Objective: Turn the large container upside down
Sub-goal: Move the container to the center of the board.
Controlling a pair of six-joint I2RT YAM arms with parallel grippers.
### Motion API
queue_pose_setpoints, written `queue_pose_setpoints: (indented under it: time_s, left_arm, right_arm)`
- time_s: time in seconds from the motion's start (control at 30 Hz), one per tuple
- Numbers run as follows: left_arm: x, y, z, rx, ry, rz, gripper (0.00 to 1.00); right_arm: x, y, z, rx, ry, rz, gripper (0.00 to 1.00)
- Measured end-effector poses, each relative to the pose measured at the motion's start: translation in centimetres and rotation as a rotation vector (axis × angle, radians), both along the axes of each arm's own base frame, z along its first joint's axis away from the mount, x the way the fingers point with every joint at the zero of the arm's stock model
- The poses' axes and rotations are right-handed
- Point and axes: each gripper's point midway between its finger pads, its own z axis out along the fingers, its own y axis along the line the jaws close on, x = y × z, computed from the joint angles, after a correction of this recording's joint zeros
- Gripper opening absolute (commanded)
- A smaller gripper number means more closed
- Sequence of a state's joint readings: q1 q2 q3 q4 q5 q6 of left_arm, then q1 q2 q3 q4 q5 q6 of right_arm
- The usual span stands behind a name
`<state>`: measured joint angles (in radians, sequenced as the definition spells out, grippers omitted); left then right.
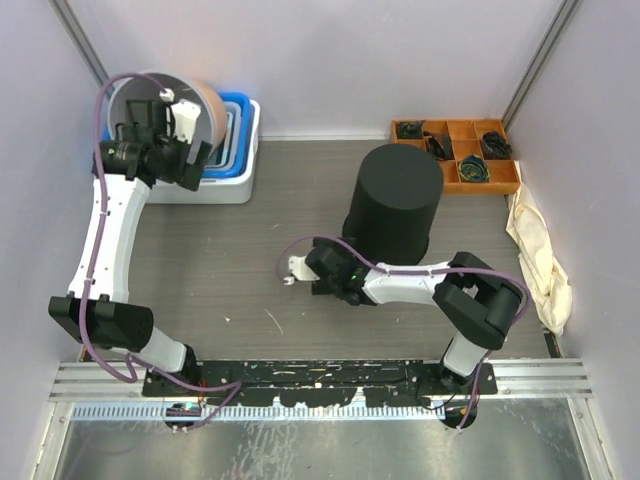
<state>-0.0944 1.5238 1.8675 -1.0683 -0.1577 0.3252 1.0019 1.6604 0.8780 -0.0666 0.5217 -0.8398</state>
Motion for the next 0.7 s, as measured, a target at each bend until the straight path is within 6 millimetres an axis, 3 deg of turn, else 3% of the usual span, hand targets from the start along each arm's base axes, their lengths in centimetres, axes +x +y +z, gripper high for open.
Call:
queue_pose_setpoints:
  time_s: [0.13, 0.3, 0.47, 0.67, 0.7]
  left_arm:
    - [0.2, -1.9, -3.5, -0.085, 0.062, -0.049, 0.99]
    - [1.1, -3.9, -6.9, -0.181, 0.065, -0.089, 0.99]
    - [2.9, -4.9, -6.5, -0.202, -0.015, -0.121, 0.91]
    - [5.2, -5.8, -5.8, -0.181, -0.093, -0.14, 0.9]
    - [5.6, -5.9, -5.9, -0.174, -0.099, -0.139, 0.86]
  right_arm:
    - [2.4, -4.5, -0.7, -0.015, -0.037, -0.117, 1.0]
    - [4.1, -9.4, 1.3, 0.044, -0.086, -0.245, 1.0]
    - [3.6, -12.3, 2.4, 0.067, -0.114, -0.303, 1.0]
    - [1.8, -14.5, 1.3, 0.033, -0.102, -0.321, 1.0]
    - [1.5, -14.9, 1.1, 0.029, -0.102, -0.325, 1.0]
